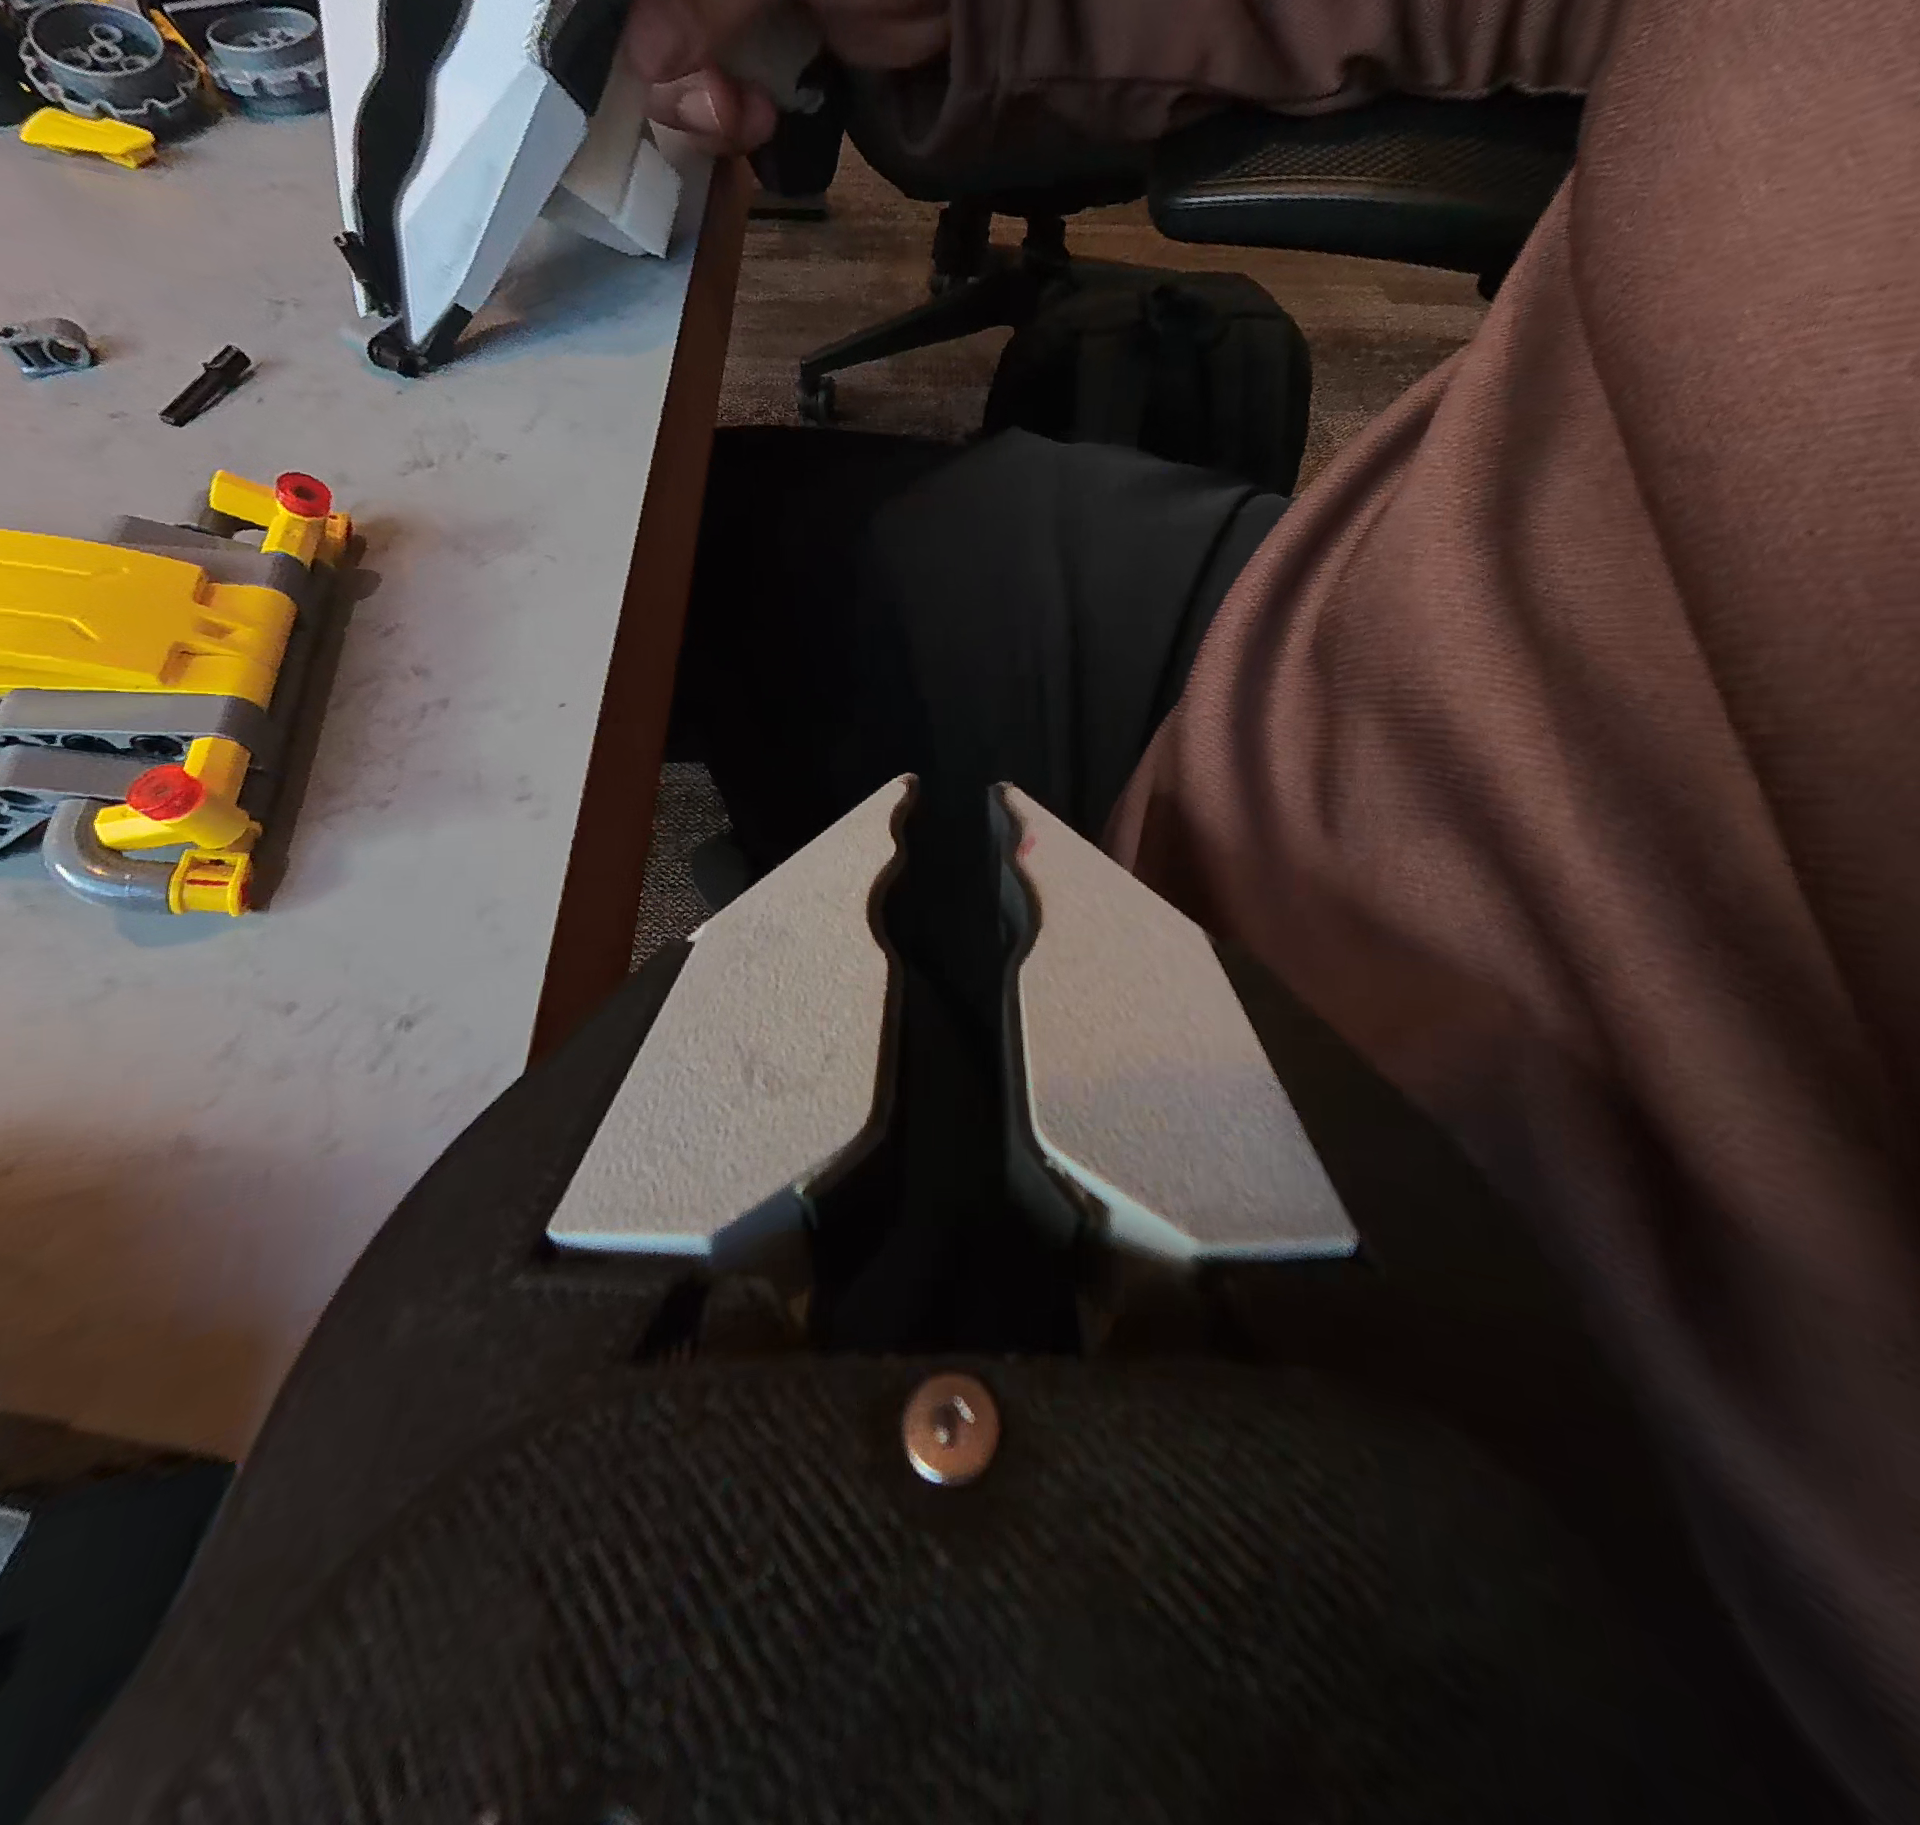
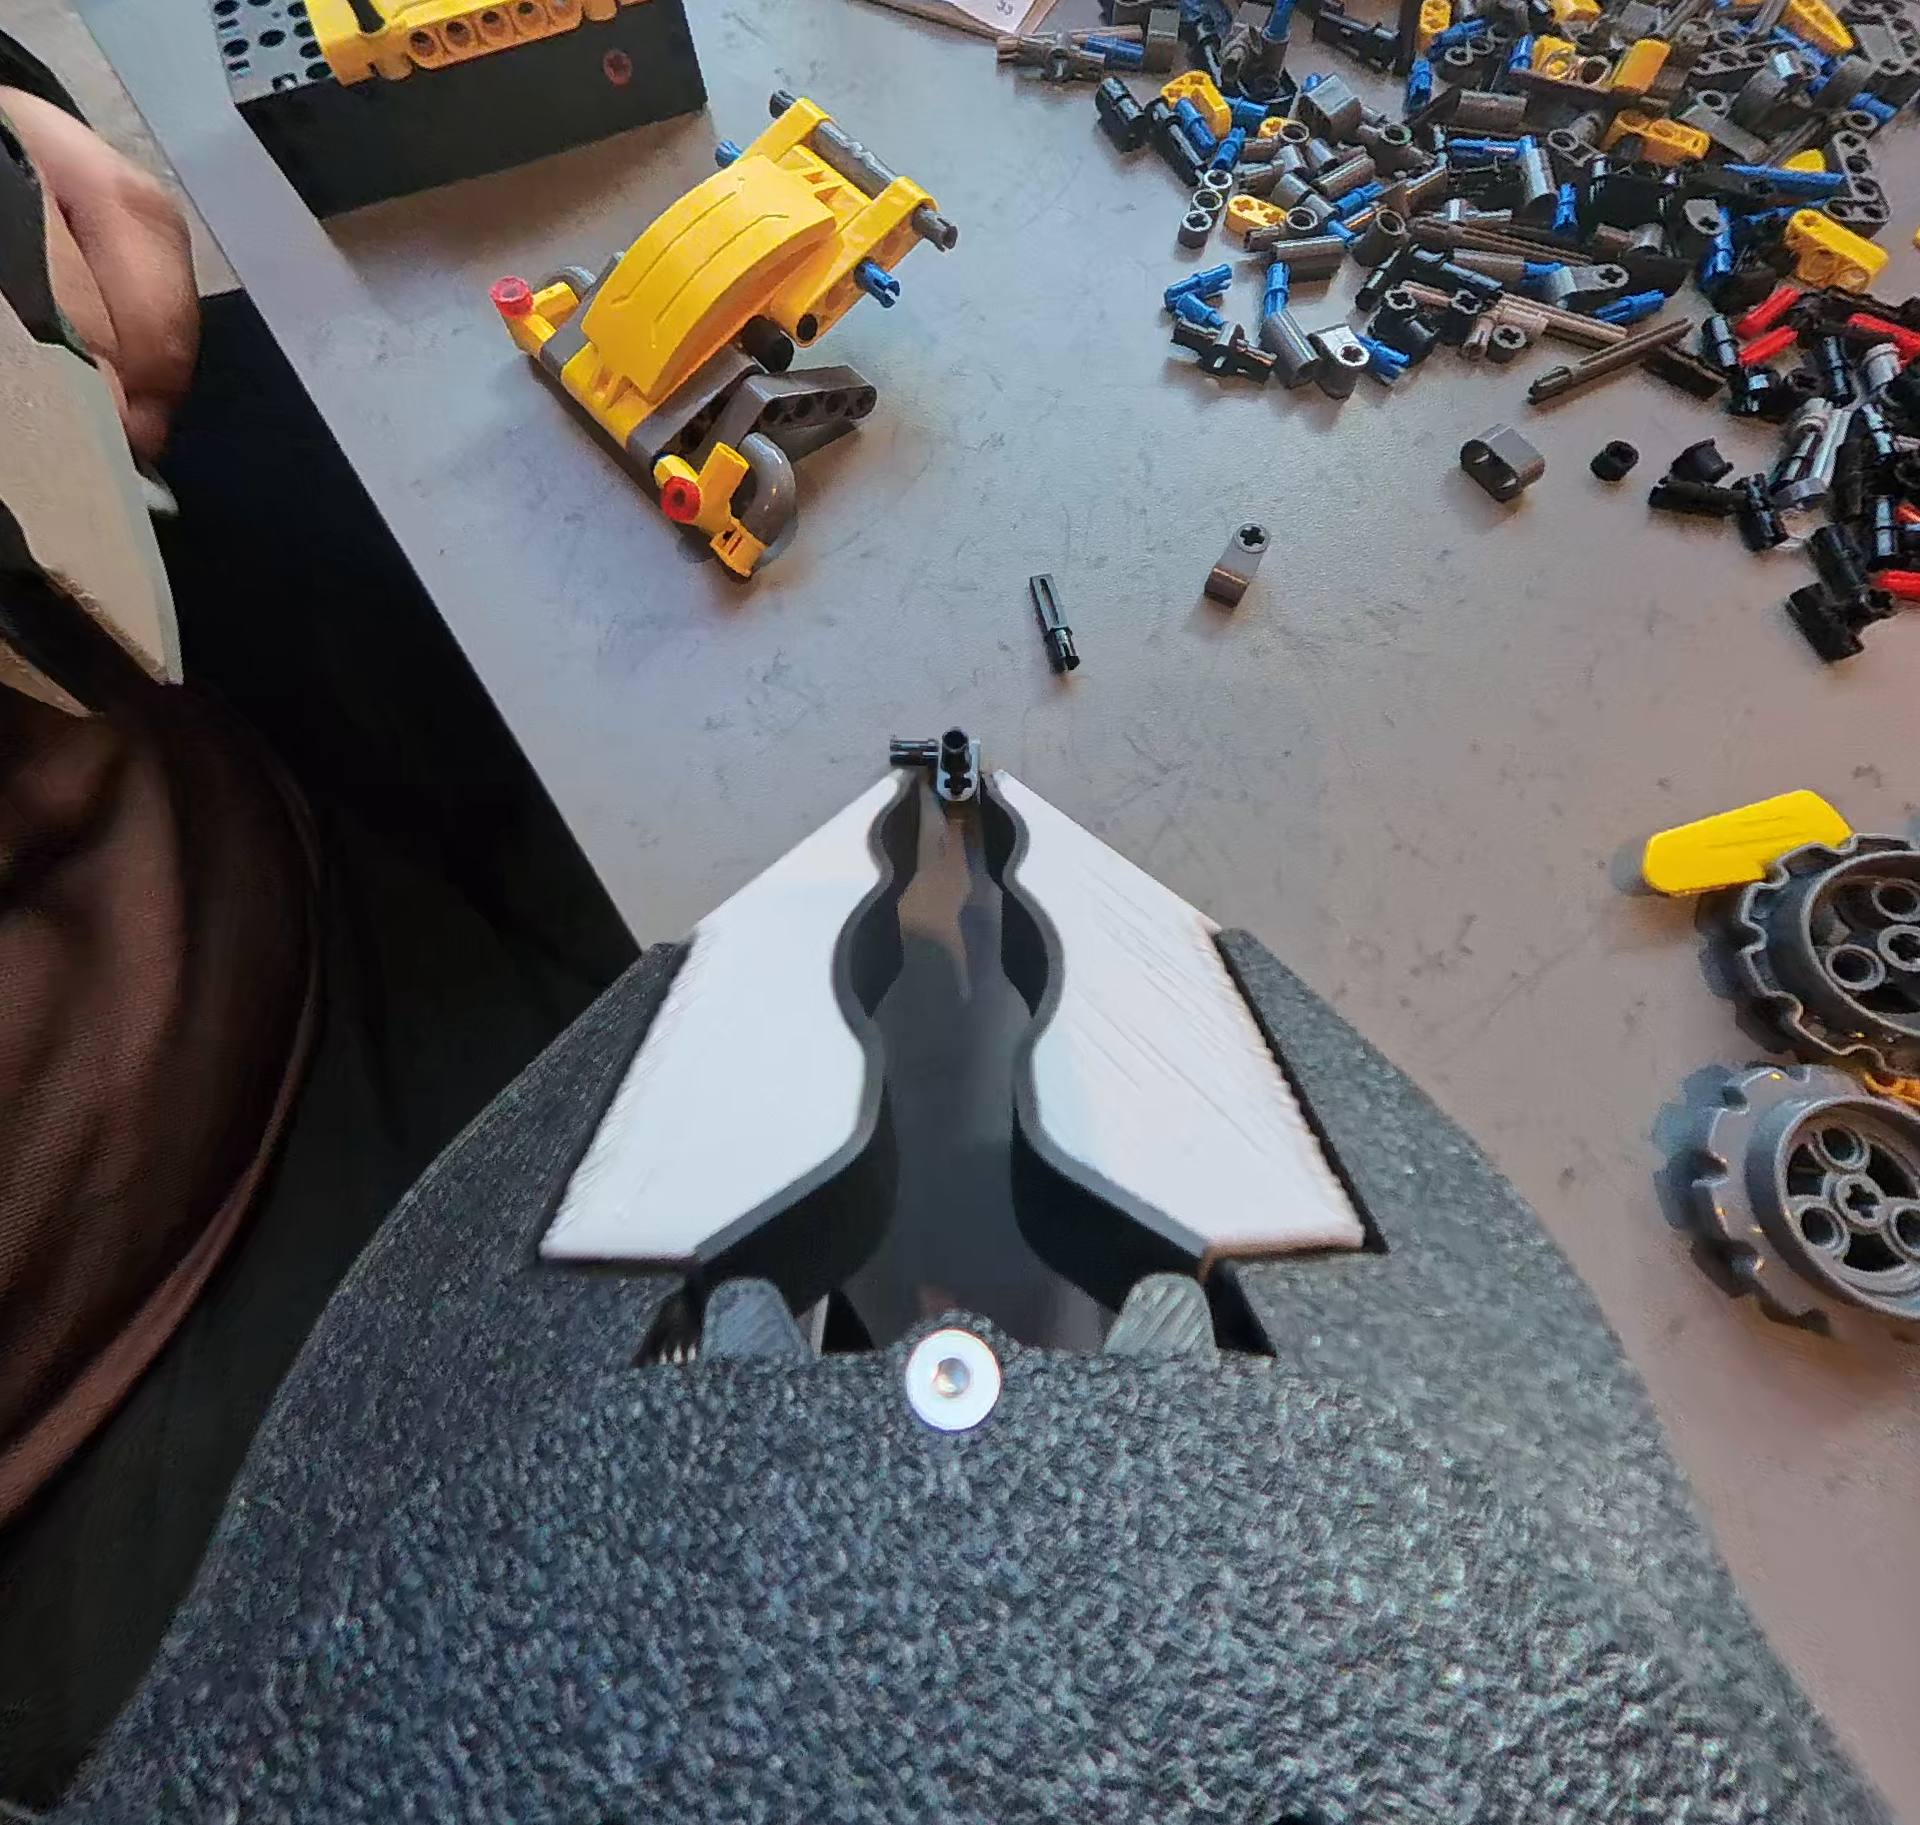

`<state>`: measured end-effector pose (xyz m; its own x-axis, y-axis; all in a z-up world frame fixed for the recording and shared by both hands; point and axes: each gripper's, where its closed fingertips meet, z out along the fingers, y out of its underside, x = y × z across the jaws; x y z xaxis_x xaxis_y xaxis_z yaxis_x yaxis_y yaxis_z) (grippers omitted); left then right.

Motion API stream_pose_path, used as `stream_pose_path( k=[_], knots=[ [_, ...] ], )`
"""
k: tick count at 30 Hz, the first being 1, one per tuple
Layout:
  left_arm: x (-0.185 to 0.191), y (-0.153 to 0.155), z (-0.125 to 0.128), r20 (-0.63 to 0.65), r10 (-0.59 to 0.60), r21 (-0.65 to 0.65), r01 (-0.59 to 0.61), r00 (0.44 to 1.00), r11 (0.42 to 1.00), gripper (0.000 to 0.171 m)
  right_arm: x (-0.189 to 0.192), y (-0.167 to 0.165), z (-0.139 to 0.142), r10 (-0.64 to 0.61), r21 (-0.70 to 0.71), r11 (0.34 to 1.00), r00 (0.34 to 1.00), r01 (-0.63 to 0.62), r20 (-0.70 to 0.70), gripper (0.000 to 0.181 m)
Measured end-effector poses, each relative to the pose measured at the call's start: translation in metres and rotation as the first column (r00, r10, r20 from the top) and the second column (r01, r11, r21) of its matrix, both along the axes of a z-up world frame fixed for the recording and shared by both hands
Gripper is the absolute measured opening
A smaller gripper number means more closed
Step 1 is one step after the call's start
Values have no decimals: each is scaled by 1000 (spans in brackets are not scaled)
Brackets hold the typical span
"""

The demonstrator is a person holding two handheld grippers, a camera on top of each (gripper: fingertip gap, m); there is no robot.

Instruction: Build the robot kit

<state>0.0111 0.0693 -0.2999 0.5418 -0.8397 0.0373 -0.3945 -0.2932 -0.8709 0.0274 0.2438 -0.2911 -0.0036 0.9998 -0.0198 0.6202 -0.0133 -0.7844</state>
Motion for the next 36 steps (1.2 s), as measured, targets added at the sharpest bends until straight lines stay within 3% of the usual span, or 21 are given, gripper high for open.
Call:
stream_pose_path(
  k=[10, 36],
  knots=[
    [-1, 2, -4, -23, 10, -1, -10, 1000, 1000, 9, 1, -1, 0, -1, 3, 1000, 1000, 1, -1, 25],
    [-2, -2, -4, -21, -10, -12, 9, 1000, 1000, 8, 4, 16, 0, -46, 25, 999, 999, 46, 5, 15]
  ],
)
